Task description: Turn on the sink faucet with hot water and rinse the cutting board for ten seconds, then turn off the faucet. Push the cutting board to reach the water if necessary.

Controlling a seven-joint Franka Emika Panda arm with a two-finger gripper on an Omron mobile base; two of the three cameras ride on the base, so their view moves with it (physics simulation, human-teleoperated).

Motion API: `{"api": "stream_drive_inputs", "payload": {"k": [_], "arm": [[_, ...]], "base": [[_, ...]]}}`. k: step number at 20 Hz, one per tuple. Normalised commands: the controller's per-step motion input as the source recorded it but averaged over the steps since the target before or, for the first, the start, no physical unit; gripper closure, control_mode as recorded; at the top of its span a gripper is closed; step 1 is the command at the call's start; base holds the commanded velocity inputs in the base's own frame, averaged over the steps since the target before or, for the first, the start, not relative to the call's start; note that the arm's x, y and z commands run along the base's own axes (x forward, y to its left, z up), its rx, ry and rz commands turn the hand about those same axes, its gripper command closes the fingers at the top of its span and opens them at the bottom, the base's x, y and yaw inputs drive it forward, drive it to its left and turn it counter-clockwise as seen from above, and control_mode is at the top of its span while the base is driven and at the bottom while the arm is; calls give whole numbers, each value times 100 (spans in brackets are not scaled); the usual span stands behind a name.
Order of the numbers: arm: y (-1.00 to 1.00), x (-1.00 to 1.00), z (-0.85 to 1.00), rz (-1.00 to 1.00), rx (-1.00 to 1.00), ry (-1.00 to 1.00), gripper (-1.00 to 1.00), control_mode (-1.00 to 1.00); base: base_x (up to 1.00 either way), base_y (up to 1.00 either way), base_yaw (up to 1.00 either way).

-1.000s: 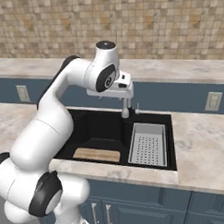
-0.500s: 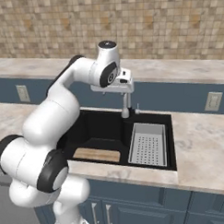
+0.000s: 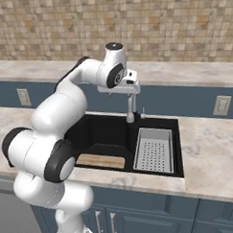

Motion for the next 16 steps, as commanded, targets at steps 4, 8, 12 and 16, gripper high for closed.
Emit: {"api": "stream_drive_inputs", "payload": {"k": [4,8,12,16], "arm": [[0,21,-2,0,0,0,-100,-100],[-12,20,-4,0,0,0,-100,-100],[-20,19,-15,0,0,0,-100,-100],[-22,15,-21,0,0,0,-100,-100]], "base": [[0,0,0],[0,0,0],[0,0,0],[0,0,0]]}}
